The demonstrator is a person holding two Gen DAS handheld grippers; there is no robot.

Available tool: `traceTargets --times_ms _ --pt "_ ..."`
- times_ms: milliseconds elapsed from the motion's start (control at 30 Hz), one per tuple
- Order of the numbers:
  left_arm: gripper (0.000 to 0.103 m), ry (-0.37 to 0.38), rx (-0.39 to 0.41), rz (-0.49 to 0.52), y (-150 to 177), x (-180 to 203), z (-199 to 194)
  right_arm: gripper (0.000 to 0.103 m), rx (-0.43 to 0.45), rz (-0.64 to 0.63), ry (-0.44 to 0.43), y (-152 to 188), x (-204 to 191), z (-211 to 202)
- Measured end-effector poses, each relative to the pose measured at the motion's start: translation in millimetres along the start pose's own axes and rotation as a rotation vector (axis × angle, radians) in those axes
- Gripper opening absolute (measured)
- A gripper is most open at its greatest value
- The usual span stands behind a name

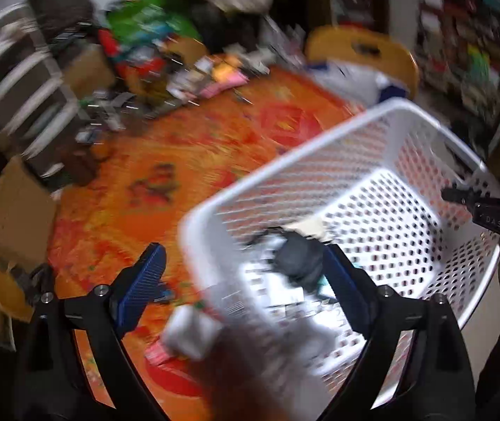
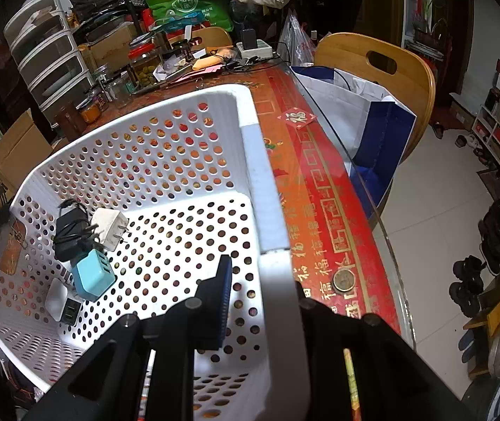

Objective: Organize rigid objects
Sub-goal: 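Open the left gripper to drop the black adapter into the basket, then grasp the pink patterned plug with the left gripper and lift it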

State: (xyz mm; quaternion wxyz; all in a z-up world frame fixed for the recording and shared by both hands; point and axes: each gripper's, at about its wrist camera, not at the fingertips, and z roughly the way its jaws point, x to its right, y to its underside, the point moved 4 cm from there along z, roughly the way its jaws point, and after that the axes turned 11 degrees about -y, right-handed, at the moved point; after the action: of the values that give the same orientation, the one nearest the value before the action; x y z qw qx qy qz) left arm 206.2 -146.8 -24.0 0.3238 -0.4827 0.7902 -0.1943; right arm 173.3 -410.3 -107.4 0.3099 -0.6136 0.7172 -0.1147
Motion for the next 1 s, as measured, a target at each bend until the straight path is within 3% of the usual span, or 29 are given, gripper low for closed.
traceTargets --times_ms 33,100,267,467,800,867,900,967,1000 --pt "0.103 -0.021 0.025 -0.049 12.2 -23.6 -7.1 0.020 -0.002 0.000 0.000 -0.4 0.0 0.2" --pt "0.103 -0.057 0.025 -0.130 37.5 -63.1 -7.0 0.020 -0.005 0.001 0.002 -1.3 0.5 0.5" --pt "0.103 -0.104 -0.143 -0.298 122.9 -131.4 50.5 0.019 -0.011 -0.003 0.005 -2.4 0.5 1.6" --pt "0.103 -0.057 -0.267 -0.299 173.3 -122.4 109.2 0.020 -0.012 -0.002 0.005 -3.1 0.8 1.8" --pt "0.101 -0.040 -0.284 -0.359 176.0 -113.9 145.7 0.019 -0.015 -0.002 0.015 -3.2 2.2 1.6" --pt "0.095 -0.032 -0.277 -0.377 173.9 -114.7 144.5 0.020 -0.015 -0.002 0.014 -3.3 2.2 1.7" --pt "0.086 -0.038 -0.266 -0.379 172.1 -114.8 142.1 0.020 -0.016 -0.003 0.015 -3.4 2.1 1.8" --pt "0.062 -0.035 -0.241 -0.373 168.6 -112.9 136.1 0.019 -0.017 -0.004 0.014 -3.3 2.5 1.7" --pt "0.045 -0.035 -0.233 -0.367 167.1 -111.2 131.7 0.019 -0.018 -0.004 0.014 -3.0 2.4 1.6"
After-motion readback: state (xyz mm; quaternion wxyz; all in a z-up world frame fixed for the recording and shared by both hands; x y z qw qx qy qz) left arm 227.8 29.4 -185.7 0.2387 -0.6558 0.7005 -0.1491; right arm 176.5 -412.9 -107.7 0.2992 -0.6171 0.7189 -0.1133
